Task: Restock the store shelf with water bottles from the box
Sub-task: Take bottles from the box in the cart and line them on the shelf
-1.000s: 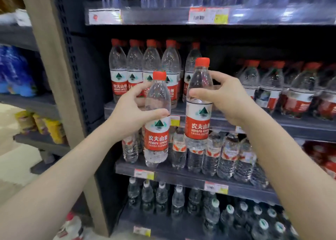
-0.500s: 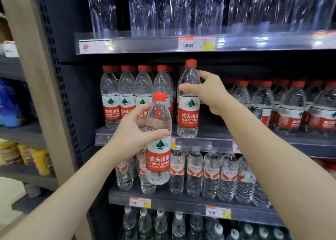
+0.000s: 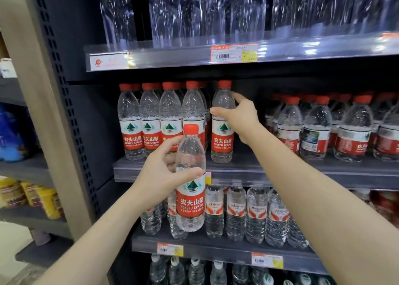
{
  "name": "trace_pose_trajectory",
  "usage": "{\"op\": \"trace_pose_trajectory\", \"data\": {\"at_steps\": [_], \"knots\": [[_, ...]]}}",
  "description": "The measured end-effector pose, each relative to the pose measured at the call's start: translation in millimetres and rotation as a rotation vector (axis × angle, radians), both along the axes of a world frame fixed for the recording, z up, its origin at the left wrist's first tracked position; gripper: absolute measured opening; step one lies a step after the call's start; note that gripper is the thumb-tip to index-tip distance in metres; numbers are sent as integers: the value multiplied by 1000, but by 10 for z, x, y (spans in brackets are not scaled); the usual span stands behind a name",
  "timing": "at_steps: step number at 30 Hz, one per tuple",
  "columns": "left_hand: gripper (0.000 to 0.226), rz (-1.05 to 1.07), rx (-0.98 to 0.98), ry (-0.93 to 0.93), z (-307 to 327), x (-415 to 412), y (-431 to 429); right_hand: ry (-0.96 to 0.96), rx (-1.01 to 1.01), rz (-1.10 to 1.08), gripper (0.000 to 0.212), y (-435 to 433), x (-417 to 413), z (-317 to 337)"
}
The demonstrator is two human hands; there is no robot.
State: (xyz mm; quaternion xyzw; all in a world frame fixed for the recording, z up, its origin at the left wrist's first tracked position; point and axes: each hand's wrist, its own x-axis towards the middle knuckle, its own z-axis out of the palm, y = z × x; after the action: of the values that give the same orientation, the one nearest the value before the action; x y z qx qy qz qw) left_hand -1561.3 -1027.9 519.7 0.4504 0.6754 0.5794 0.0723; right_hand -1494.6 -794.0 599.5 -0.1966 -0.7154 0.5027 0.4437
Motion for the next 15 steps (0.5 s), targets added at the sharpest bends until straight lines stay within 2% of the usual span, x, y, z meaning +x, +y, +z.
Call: {"op": "trace_pose_trajectory", "data": {"at_steps": [4, 7, 12, 15], "knots": [[79, 15, -1, -8, -72, 19, 24, -52, 55, 23, 87, 40, -26, -18], [78, 11, -7, -17, -149, 61, 57, -147, 104, 57, 104, 45, 29, -68], [78, 7, -27, -12, -195, 91, 90, -161, 92, 23, 90, 60, 141, -168], [73, 5, -23, -4, -185, 134, 118, -170, 70, 10, 94, 56, 101, -192]]}}
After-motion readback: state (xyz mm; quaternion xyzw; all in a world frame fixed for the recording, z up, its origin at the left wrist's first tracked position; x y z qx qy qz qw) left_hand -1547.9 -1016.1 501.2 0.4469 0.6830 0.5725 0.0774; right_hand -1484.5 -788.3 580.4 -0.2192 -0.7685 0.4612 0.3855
